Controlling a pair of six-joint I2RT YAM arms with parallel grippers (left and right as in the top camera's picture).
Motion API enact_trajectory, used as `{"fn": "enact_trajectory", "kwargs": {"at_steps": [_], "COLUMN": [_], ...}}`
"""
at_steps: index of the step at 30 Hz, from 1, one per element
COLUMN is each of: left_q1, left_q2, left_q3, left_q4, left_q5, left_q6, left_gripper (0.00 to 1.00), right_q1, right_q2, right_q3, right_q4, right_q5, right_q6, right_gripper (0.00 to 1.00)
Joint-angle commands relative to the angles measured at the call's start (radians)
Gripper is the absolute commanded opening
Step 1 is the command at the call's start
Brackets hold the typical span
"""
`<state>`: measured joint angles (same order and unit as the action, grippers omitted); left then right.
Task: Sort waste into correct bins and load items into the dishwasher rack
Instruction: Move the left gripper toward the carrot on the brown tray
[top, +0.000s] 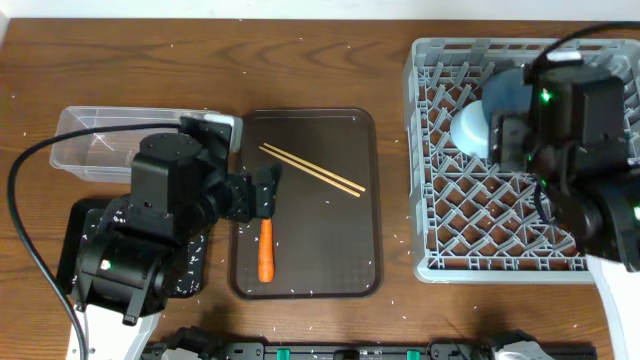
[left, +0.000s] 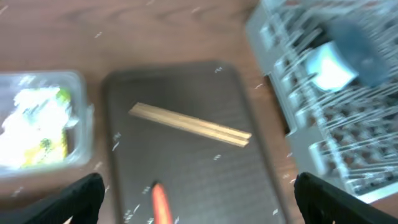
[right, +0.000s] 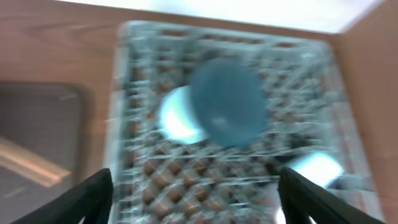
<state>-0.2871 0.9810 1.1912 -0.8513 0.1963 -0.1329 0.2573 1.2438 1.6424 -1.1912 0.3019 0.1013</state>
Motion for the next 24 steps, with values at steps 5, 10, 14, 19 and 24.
{"fn": "enact_trajectory", "kwargs": {"at_steps": [5,10,14,19,24], "left_q1": [0.0,0.0,0.0,0.0,0.0], "left_q2": [0.114,0.216,0.27,0.293,0.294], "left_q3": [-0.01,-0.01,-0.01,-0.01,-0.017], "left_q4": [-0.116,-0.134,-0.134,-0.161,-0.288], "left_q5": [-0.089,-0.089,-0.089,-0.089,-0.089], "left_q6": [0.001,-0.003,-0.007,-0.01,-0.104], "left_gripper": [0.98,0.98,0.98,0.98,0.99], "right_q1": [0.005,0.005,0.005,0.005,0.005], "right_q2": [-0.014,-0.013,-0.013,-0.012,-0.005], "right_q3": [0.005,0.004,0.004,0.003,0.003], "right_q4": [-0.054,-0.069,-0.076,-0.077,-0.079], "right_q5": [-0.354,-0.37,-0.374,-0.374,-0.374], "right_q6": [0.068,0.121,0.122,0.122,0.123], "right_gripper": [0.8,0.8,0.8,0.8,0.8]}}
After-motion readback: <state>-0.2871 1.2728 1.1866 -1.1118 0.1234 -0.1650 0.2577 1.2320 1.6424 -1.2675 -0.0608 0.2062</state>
